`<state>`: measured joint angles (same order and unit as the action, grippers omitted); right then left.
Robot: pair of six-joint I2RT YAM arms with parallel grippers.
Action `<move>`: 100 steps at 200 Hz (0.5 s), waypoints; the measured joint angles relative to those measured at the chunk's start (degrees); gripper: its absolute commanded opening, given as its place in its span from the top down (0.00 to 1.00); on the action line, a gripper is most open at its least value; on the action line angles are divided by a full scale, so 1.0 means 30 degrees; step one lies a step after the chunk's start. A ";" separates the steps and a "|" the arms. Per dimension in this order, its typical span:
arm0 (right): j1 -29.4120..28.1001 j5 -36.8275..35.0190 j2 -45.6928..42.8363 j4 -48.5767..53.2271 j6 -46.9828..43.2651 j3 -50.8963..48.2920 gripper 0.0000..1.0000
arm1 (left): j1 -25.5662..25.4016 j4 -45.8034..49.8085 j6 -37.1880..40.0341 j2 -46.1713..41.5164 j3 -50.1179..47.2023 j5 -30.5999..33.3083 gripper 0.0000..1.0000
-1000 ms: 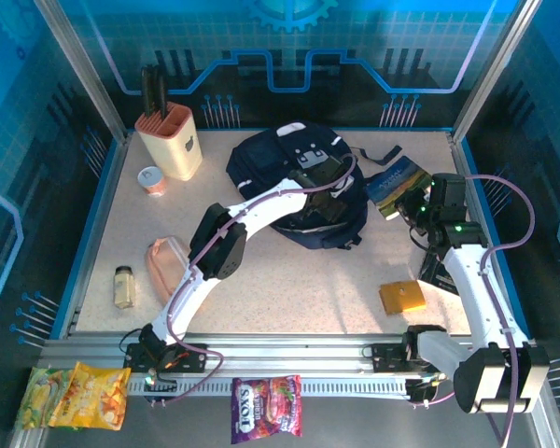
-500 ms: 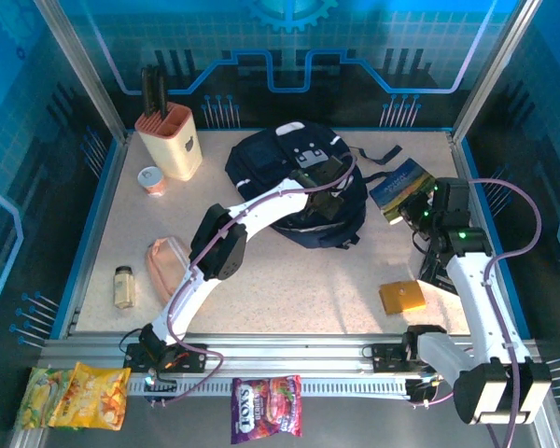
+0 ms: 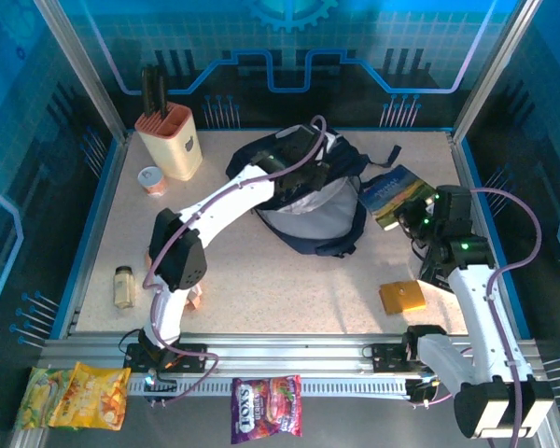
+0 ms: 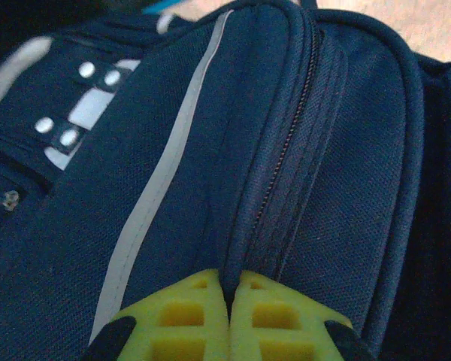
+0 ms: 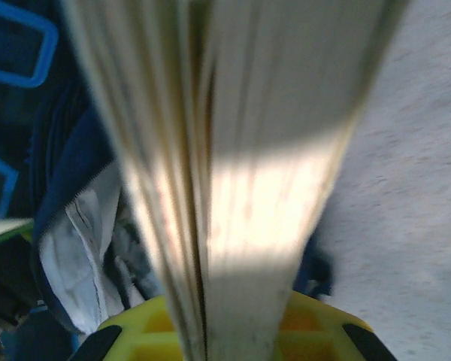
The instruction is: Pack the student bag
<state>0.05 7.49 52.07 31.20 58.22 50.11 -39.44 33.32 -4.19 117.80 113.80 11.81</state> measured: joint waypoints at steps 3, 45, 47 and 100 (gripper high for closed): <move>-0.0160 0.0182 0.0015 -0.0335 0.0168 -0.0153 0.94 | 0.0022 -0.0066 -0.0022 -0.0102 -0.0015 0.0000 1.00; -0.3126 0.1370 0.1574 -0.5187 0.2688 -0.2149 0.93 | 0.0058 -0.0364 -0.0335 -0.0539 -0.0095 -0.0036 1.00; -0.3235 0.1377 0.1727 -0.5450 0.2776 -0.2222 0.93 | 0.0058 -0.0357 -0.0364 -0.0539 -0.0095 -0.0044 1.00; -0.5989 0.0503 0.7606 -1.2087 0.4954 -0.2419 0.93 | 0.0357 -0.0342 -0.0648 -0.0721 -0.0131 -0.0699 1.00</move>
<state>-17.91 8.99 74.89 -5.06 73.08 42.85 -38.37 32.29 -6.13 115.63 113.40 9.72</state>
